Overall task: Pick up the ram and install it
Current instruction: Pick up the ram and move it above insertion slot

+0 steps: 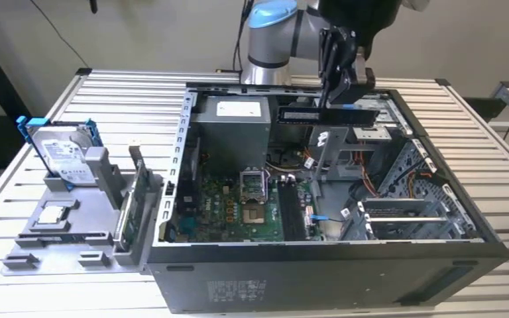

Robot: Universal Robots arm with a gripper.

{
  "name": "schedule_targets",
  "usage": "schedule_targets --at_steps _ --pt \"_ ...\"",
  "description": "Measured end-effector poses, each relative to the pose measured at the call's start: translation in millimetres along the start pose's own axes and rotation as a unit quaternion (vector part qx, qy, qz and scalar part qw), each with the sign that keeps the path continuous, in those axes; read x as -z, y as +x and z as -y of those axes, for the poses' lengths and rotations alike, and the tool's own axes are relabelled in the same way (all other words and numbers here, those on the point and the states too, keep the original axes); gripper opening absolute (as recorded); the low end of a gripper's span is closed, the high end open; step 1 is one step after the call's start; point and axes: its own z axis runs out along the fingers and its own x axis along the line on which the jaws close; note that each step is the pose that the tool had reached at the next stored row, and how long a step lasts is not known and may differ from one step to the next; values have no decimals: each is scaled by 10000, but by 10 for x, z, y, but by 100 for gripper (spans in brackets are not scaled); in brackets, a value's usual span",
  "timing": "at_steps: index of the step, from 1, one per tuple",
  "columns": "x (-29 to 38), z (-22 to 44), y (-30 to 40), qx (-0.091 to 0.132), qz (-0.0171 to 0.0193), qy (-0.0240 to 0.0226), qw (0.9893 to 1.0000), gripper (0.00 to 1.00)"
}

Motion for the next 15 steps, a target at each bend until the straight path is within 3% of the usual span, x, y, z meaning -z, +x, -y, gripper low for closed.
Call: schedule_targets --at_steps 15 --pt "0 -25 -339 0 10 3 10000 14"
